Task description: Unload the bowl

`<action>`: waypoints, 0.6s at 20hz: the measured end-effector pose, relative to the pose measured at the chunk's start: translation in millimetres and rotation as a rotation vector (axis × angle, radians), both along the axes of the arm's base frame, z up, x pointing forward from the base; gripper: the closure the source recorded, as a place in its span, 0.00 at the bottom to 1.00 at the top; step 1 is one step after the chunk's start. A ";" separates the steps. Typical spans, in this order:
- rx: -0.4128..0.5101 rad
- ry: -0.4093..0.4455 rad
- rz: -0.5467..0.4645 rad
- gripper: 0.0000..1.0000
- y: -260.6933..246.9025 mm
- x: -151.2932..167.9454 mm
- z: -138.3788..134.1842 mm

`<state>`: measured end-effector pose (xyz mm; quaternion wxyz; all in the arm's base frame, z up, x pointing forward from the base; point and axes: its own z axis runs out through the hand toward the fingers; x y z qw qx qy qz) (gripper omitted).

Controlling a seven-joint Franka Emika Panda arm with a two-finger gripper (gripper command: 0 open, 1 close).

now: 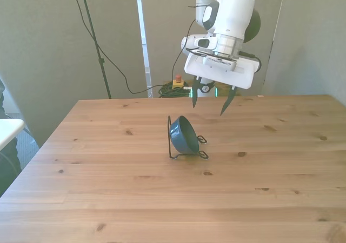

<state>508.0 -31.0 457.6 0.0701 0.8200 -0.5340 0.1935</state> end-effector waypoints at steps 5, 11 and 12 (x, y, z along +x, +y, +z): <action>-0.135 -0.002 -0.089 0.00 -10.8 5.5 -1.1; -0.182 -0.004 -0.147 0.00 -17.7 17.3 -19.0; -0.187 -0.005 -0.155 0.00 -20.3 18.1 -20.8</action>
